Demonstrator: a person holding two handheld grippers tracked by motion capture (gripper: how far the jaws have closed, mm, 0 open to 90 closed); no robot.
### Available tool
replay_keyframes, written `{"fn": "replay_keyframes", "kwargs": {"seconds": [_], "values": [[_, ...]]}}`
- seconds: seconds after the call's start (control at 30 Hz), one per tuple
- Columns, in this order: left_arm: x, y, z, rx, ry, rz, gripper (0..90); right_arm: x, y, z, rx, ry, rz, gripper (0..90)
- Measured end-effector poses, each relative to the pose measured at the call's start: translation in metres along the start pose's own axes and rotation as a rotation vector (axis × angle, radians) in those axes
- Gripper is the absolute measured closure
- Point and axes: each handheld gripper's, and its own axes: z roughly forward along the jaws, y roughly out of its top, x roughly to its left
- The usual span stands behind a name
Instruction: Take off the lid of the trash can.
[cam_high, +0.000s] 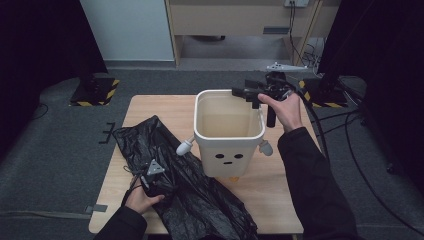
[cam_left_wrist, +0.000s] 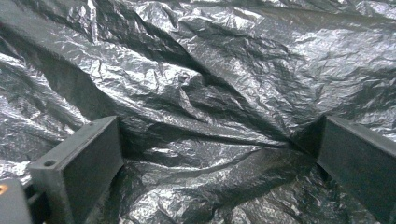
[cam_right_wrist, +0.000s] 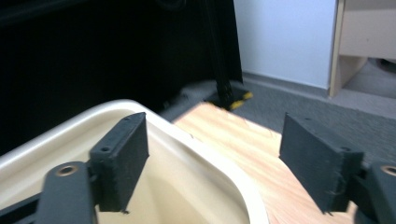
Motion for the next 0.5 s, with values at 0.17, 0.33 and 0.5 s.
{"fn": "replay_keyframes", "kwargs": {"seconds": [0.17,0.33,0.5], "values": [[0.0001,-0.0002,-0.0002,-0.003,0.0,-0.003,0.3,0.0004,-0.0095,0.0115,0.105,-0.022,-0.066,45.2],[0.0004,-0.0001,-0.0003,-0.002,-0.001,-0.004,0.3,-0.0008,-0.0097,0.0115,0.123,-0.015,-0.07,52.8],[0.0003,-0.0003,-0.0002,-0.005,-0.001,-0.005,0.3,-0.0012,-0.008,0.0105,0.127,0.001,-0.058,54.1]]}}
